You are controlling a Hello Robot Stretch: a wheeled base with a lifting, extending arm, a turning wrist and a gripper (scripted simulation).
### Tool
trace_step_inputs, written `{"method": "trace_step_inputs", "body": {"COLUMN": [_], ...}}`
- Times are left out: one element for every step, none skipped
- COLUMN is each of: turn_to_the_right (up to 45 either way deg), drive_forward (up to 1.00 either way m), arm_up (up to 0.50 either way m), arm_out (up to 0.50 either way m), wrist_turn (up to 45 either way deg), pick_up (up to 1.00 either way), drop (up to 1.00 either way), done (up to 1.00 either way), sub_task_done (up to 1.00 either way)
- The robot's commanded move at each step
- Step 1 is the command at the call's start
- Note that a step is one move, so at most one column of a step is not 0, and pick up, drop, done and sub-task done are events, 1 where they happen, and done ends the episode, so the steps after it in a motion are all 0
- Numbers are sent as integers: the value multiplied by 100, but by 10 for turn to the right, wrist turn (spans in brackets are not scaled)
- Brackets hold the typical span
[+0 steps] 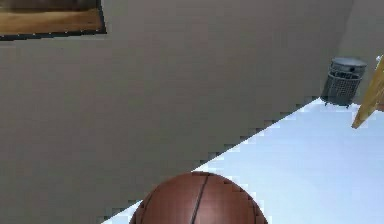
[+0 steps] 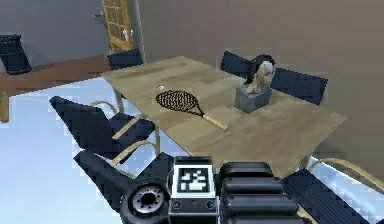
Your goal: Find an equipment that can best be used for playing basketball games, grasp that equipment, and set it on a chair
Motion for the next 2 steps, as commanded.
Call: {"method": "trace_step_inputs", "body": {"turn_to_the_right": [-450, 390], "drive_forward": [0, 0], "arm_up": [0, 0], "arm_out": [0, 0], "wrist_turn": [0, 0], "pick_up": [0, 0], "drop": [0, 0], "done": [0, 0], "sub_task_done": [0, 0]}}
